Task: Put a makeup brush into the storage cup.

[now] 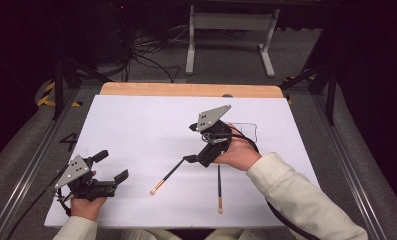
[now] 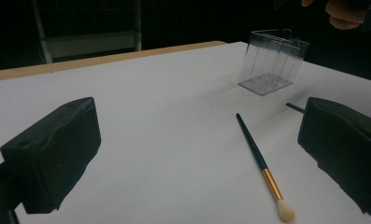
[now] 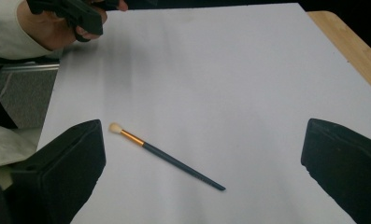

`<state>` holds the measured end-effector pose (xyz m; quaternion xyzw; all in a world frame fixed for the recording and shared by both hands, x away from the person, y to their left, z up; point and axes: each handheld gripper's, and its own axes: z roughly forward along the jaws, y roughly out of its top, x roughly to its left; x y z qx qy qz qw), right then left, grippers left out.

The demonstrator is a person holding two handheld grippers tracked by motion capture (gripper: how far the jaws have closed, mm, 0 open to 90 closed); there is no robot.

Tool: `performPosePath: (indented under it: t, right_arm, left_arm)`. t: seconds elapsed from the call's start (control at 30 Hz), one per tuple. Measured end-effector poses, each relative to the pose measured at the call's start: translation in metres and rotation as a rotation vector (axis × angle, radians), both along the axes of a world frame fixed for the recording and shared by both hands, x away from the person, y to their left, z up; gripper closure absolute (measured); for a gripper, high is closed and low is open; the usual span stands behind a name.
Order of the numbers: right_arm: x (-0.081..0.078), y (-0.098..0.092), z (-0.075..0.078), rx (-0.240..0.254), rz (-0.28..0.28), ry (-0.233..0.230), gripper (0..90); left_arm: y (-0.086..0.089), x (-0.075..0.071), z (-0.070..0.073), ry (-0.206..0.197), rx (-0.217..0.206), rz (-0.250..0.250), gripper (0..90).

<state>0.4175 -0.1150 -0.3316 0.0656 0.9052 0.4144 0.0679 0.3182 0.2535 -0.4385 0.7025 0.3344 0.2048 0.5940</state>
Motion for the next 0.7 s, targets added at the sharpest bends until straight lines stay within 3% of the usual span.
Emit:
performPosePath:
  t: [0.23, 0.53, 0.7]
  right_arm:
    - [0.002, 0.011, 0.004, -0.095, 0.016, 0.005, 0.6]
    - [0.006, 0.028, 0.003, -0.172, 0.052, 0.006, 0.7]
    - [0.007, 0.04, -0.003, -0.203, 0.075, 0.029, 1.3]
  left_arm:
    - [0.0, 0.0, 0.0, -0.001, -0.004, 0.002, 0.3]
    - [0.002, -0.001, 0.001, -0.009, -0.01, 0.008, 0.3]
    - [0.005, -0.004, 0.0, -0.004, -0.012, 0.011, 0.3]
